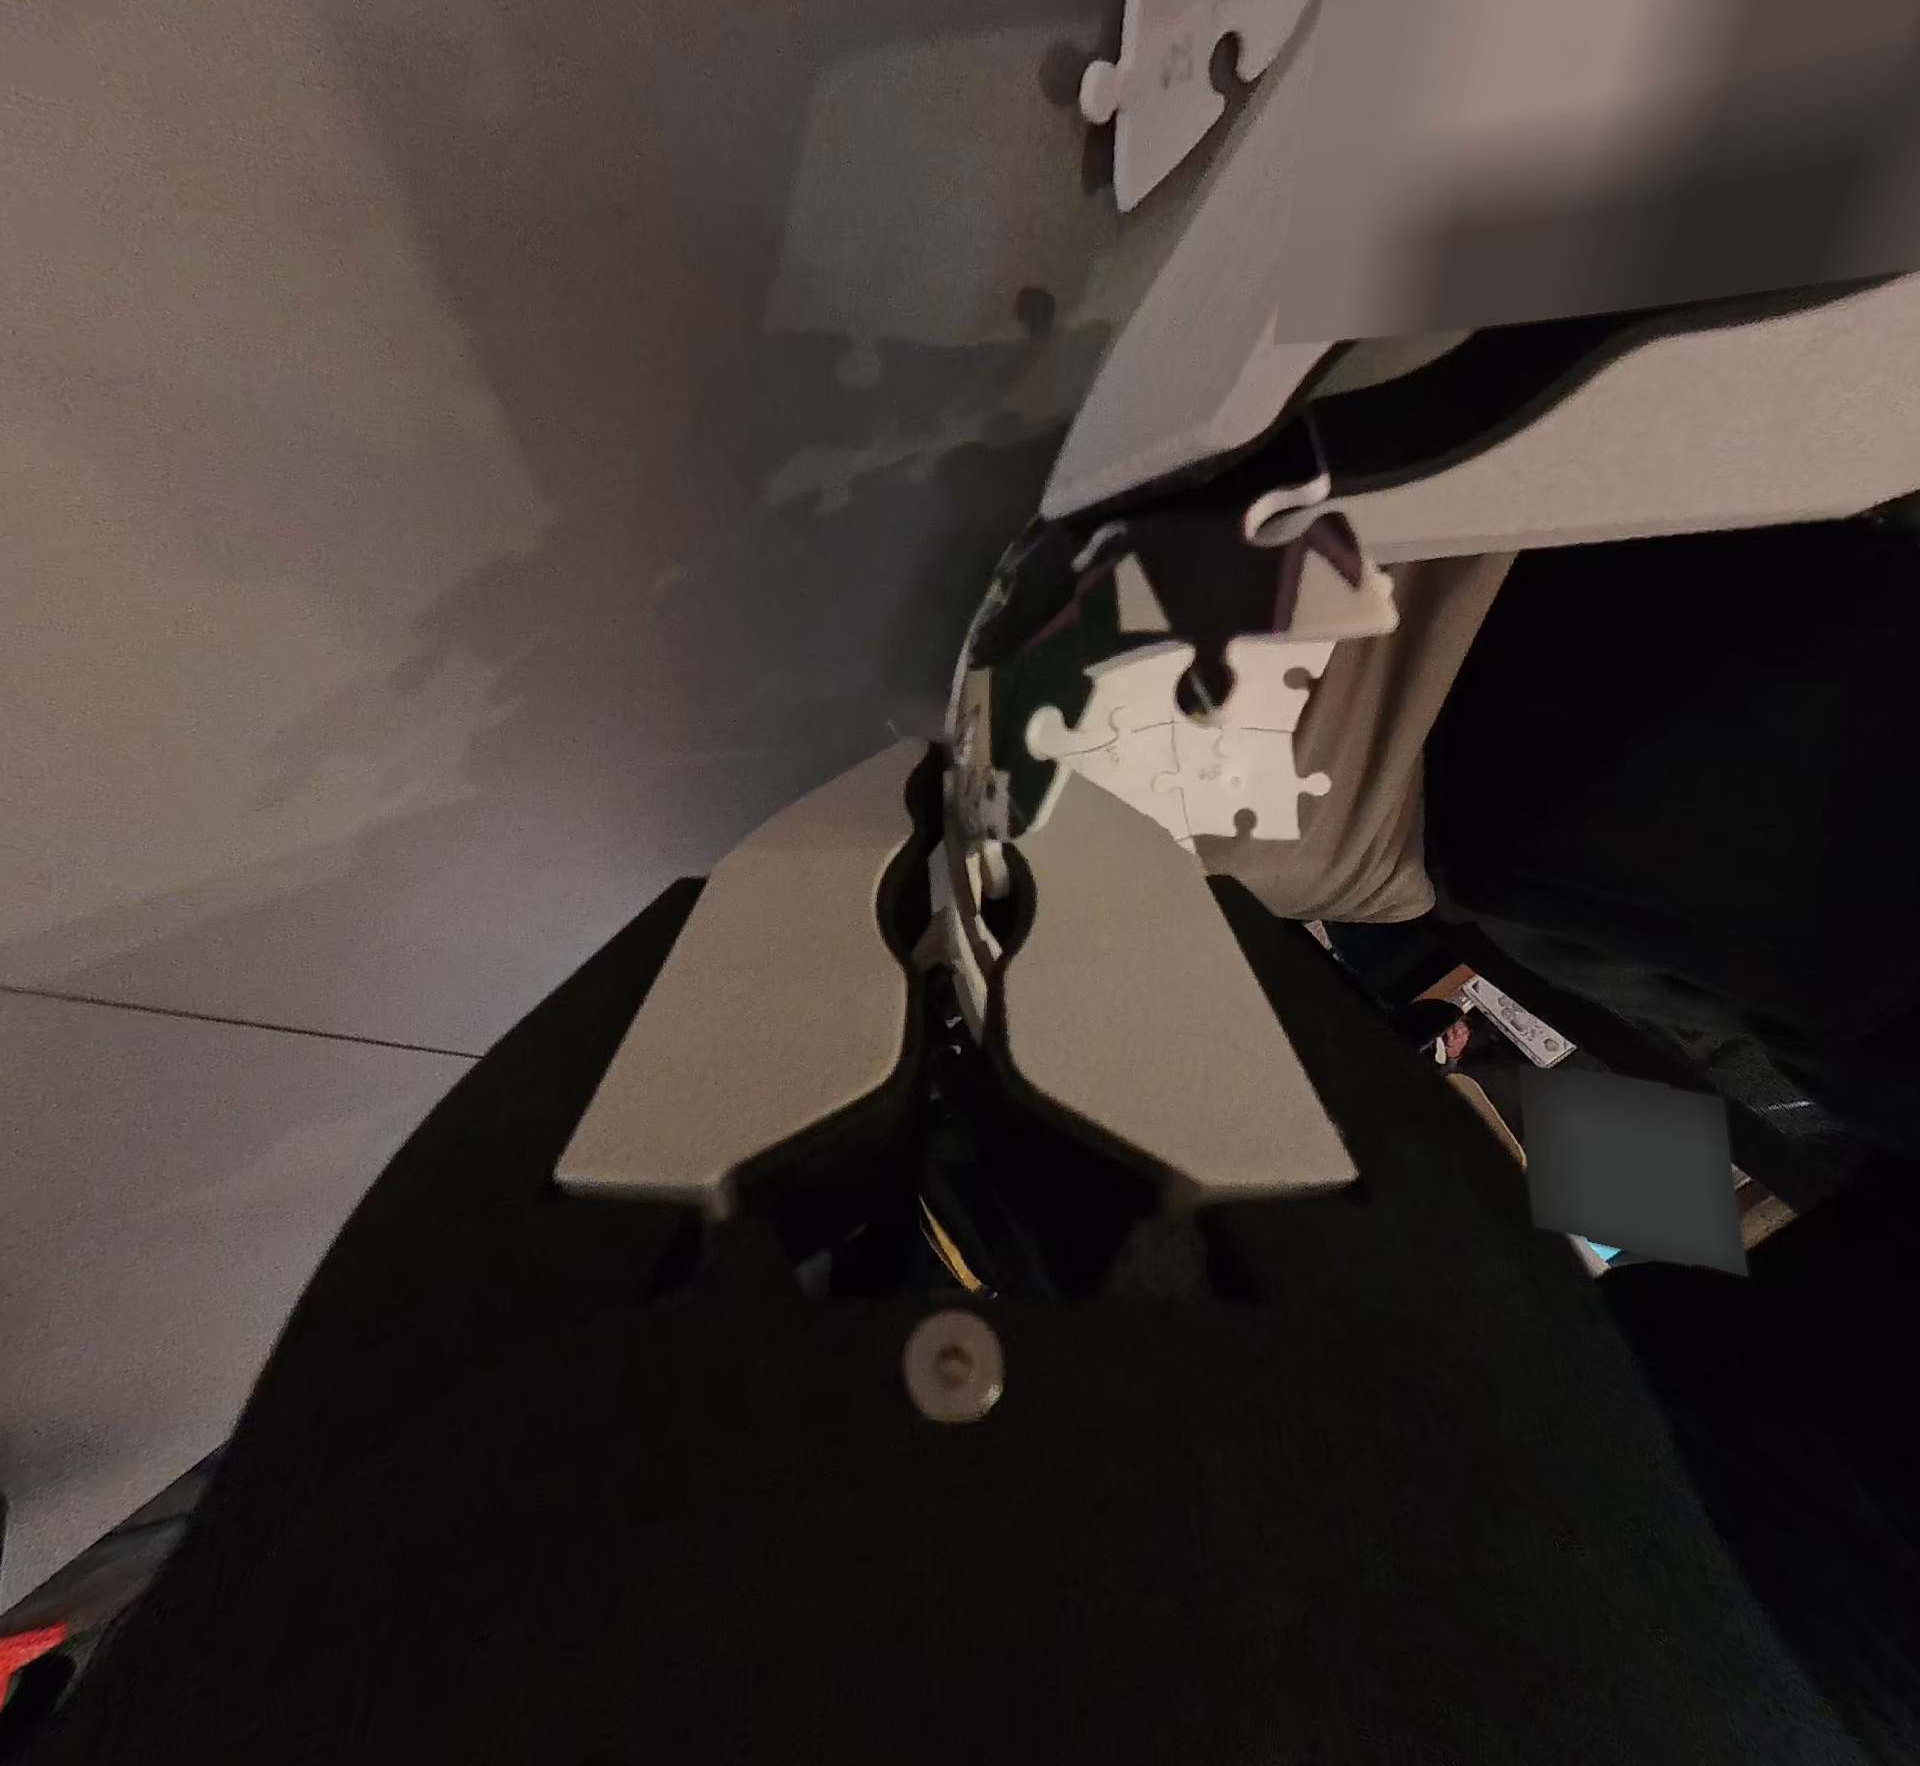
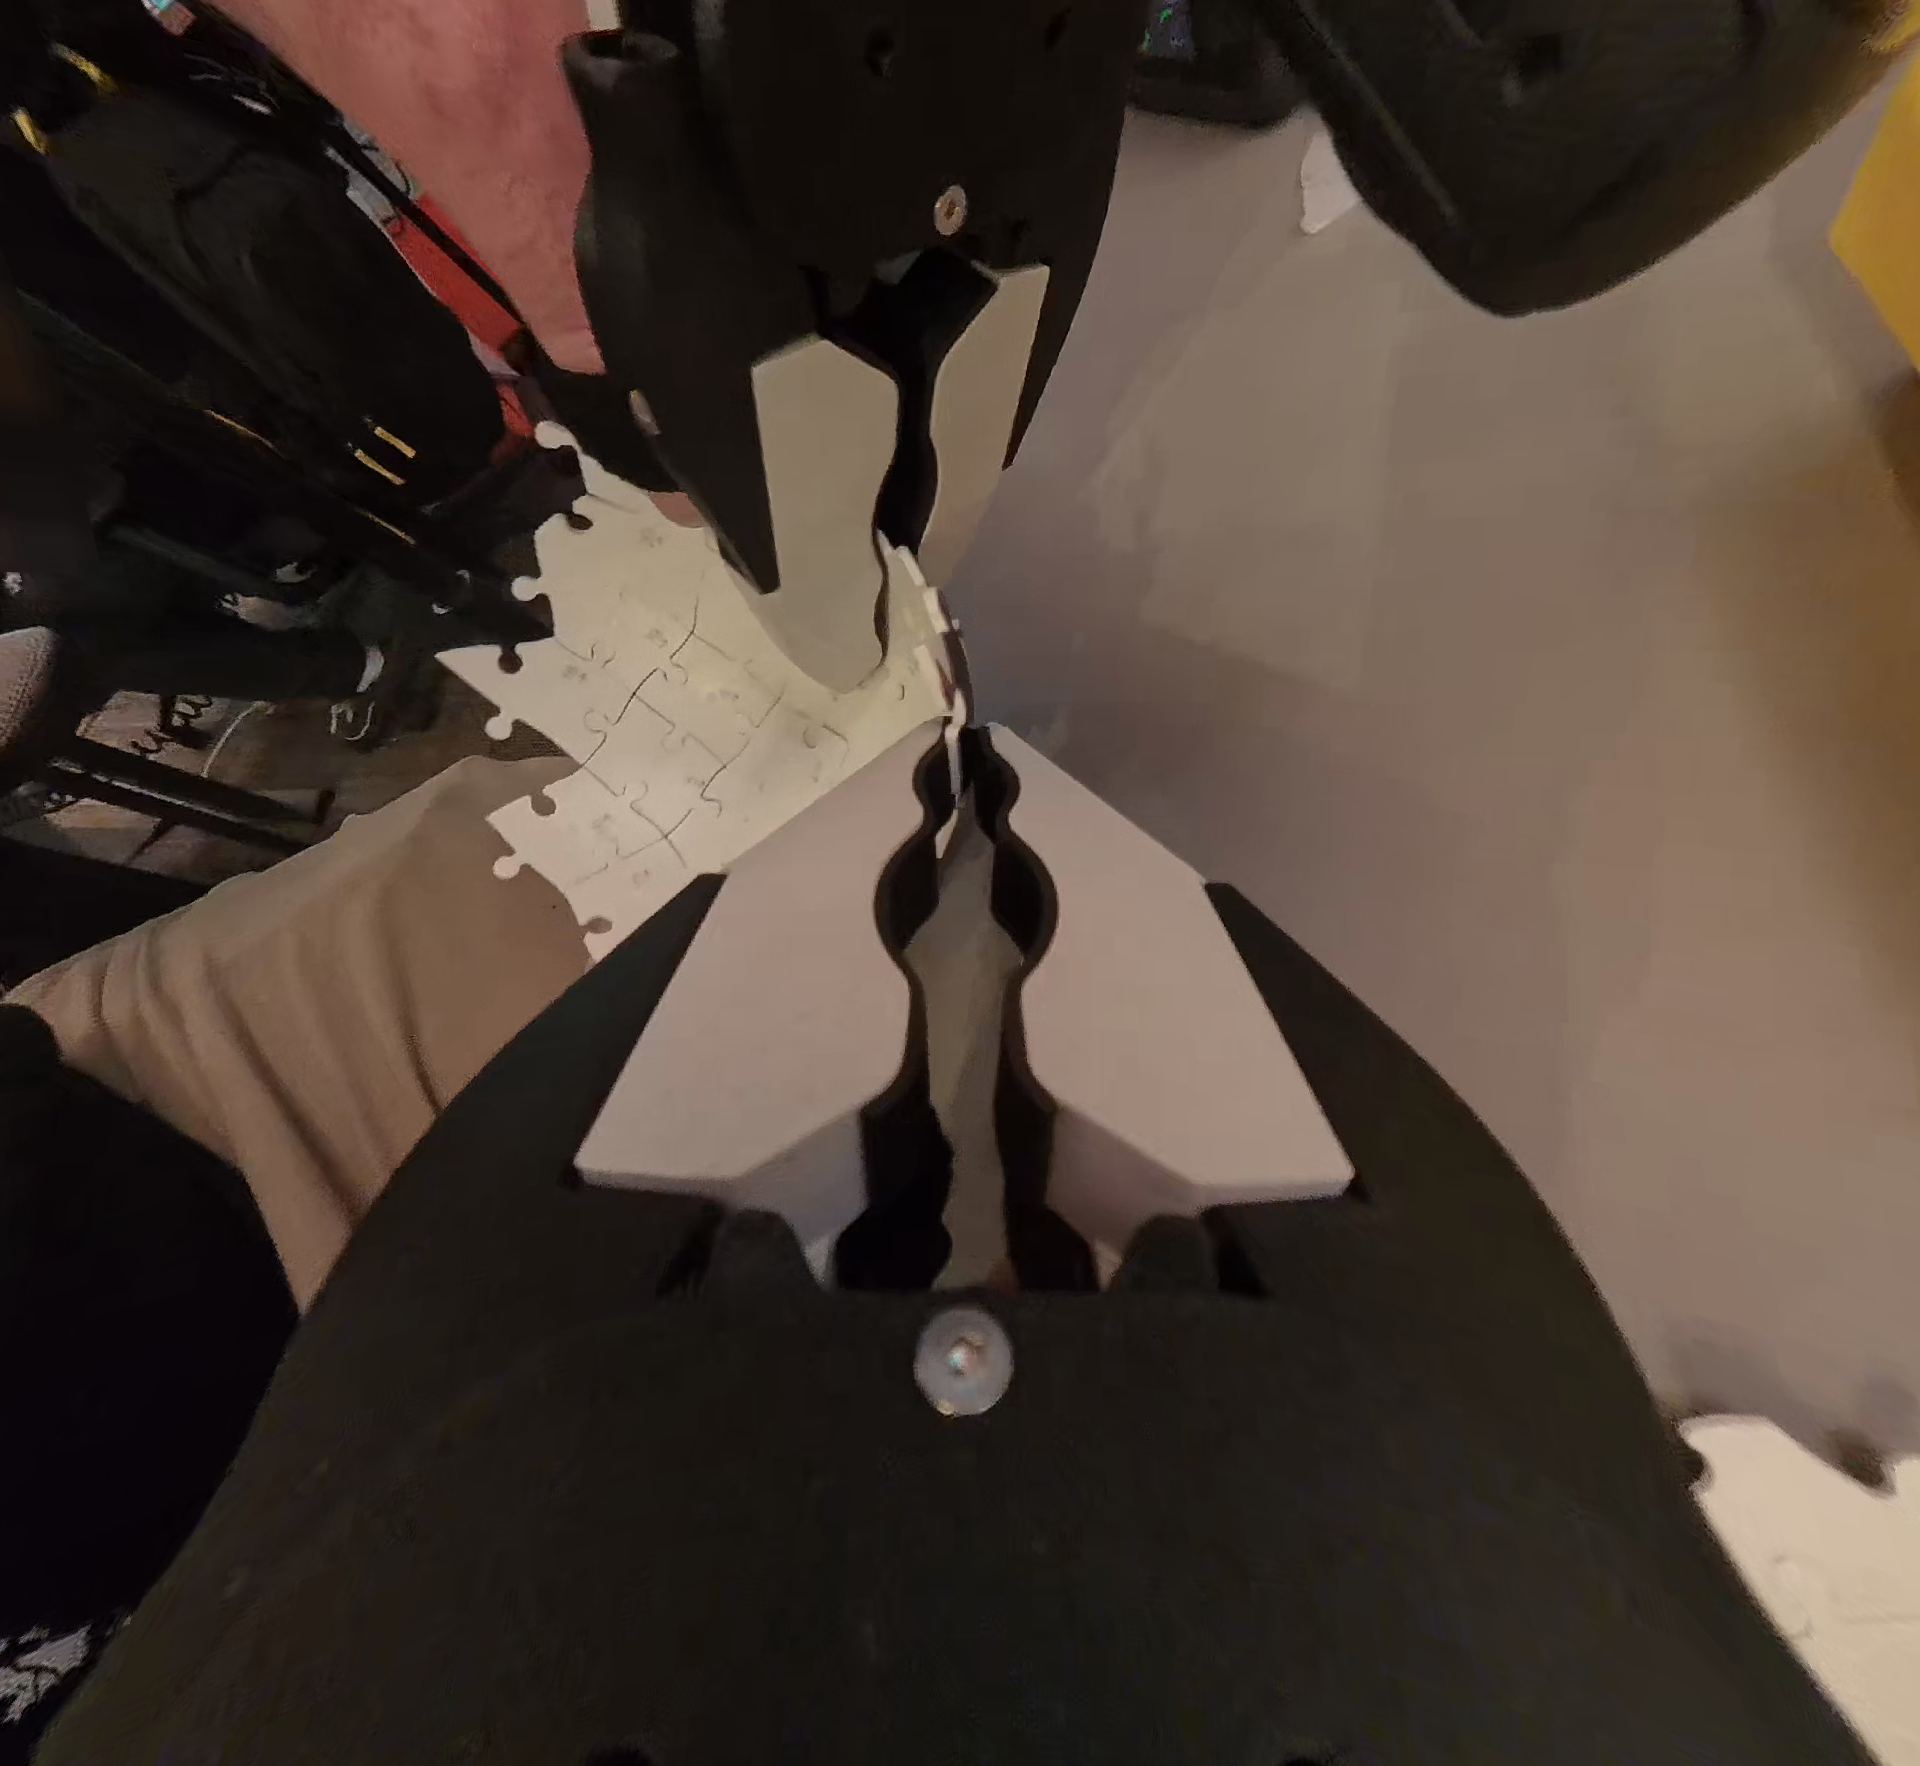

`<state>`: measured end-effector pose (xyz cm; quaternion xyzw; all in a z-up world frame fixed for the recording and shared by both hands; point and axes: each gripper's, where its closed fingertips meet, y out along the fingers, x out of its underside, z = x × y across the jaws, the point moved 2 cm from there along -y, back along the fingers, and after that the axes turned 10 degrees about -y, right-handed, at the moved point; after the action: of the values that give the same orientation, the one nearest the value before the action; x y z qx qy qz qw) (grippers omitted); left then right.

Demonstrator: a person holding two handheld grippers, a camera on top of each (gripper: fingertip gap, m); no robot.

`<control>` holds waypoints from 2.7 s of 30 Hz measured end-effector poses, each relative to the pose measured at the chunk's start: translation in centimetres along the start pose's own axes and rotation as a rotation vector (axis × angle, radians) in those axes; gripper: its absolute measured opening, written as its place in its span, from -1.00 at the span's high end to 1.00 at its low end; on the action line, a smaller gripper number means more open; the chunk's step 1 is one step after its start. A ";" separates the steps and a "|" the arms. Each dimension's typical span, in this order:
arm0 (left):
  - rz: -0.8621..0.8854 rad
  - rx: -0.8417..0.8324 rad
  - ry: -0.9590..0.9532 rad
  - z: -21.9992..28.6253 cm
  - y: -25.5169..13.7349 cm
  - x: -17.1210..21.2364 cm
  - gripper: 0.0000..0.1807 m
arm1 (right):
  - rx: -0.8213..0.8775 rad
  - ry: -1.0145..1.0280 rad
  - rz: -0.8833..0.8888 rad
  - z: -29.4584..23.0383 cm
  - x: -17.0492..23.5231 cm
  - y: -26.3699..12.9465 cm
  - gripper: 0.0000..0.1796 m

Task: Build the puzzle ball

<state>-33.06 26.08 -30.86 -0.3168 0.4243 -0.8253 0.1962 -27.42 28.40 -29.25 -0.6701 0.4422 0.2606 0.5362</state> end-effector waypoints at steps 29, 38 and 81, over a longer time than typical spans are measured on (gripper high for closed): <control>0.057 0.031 0.061 0.5 -0.7 -0.4 0.79 | -0.034 -0.037 0.067 0.1 -0.3 -0.1 1.00; 0.084 0.033 0.124 0.8 -1.3 -0.7 0.69 | -0.049 -0.039 0.069 0.4 -0.1 -0.2 1.00; 0.210 -0.008 0.083 0.2 -0.6 -1.1 0.94 | -0.176 0.037 -0.068 -0.7 0.8 2.0 1.00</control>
<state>-32.19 26.95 -30.67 -0.2369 0.4663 -0.8109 0.2623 -28.89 27.44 -30.73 -0.7339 0.4044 0.2678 0.4755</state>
